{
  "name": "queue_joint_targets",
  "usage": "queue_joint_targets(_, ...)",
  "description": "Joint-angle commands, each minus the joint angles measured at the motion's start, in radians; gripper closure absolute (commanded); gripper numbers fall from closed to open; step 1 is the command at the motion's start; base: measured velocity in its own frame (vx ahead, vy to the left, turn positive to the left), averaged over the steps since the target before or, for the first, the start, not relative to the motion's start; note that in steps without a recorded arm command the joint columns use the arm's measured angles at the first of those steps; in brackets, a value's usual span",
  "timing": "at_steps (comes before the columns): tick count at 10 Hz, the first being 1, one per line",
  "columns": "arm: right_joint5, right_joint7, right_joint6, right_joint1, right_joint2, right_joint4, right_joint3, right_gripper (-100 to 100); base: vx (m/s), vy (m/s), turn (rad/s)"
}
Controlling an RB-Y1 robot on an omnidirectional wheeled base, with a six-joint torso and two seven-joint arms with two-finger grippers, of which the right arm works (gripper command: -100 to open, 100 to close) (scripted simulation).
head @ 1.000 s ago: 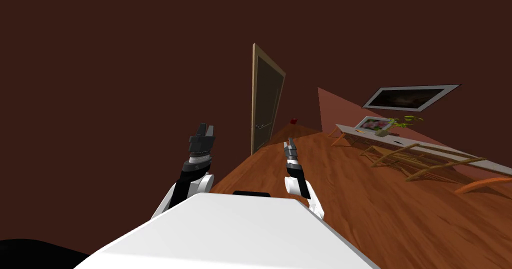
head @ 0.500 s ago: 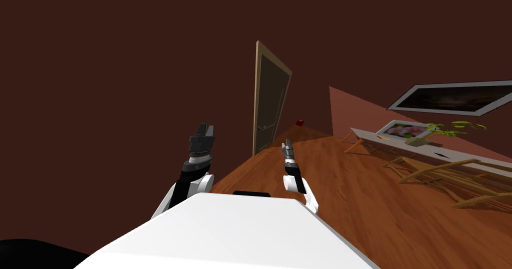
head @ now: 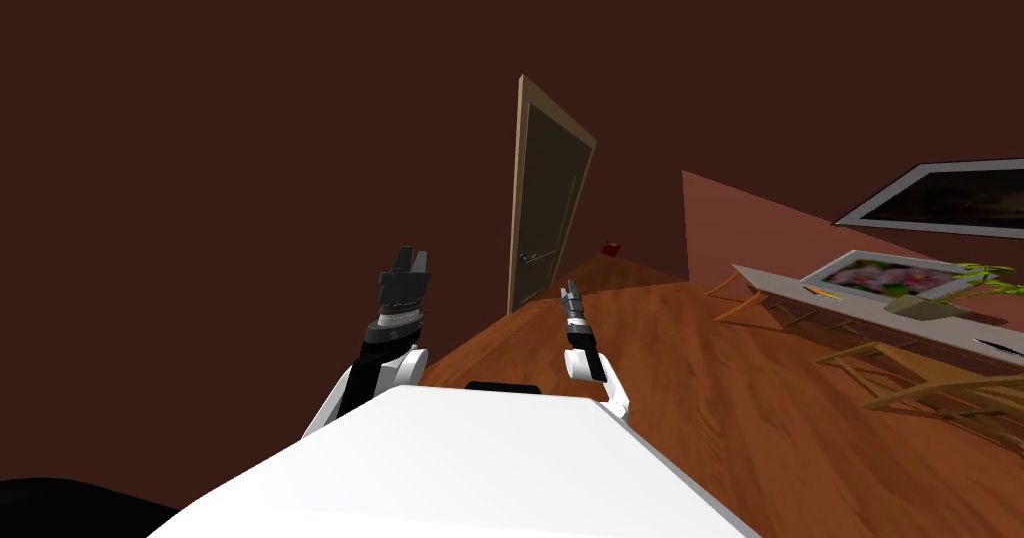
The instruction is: Pull the door open
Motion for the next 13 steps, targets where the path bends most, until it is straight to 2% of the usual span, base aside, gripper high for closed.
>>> queue_joint_targets(1, -0.002, -0.001, -0.009, -0.021, -0.006, 0.046, 0.002, -100, 0.065, -0.086, 0.212)
queue_joint_targets(6, -0.010, -0.007, -0.042, -0.093, -0.028, 0.203, 0.003, -100, 0.063, -0.107, 0.183)
queue_joint_targets(7, -0.011, -0.008, -0.049, -0.108, -0.032, 0.227, 0.004, -100, 0.052, -0.104, 0.192)
queue_joint_targets(8, -0.011, -0.008, -0.049, -0.108, -0.032, 0.236, 0.004, -100, 0.040, -0.067, 0.069)
queue_joint_targets(11, -0.016, -0.012, -0.069, -0.152, -0.044, 0.326, 0.005, -100, 0.045, -0.083, 0.170)
queue_joint_targets(12, -0.016, -0.012, -0.069, -0.152, -0.044, 0.332, 0.005, -100, 0.028, -0.073, 0.060)
queue_joint_targets(13, -0.017, -0.013, -0.076, -0.167, -0.049, 0.365, 0.005, -100, 0.032, -0.065, 0.102)
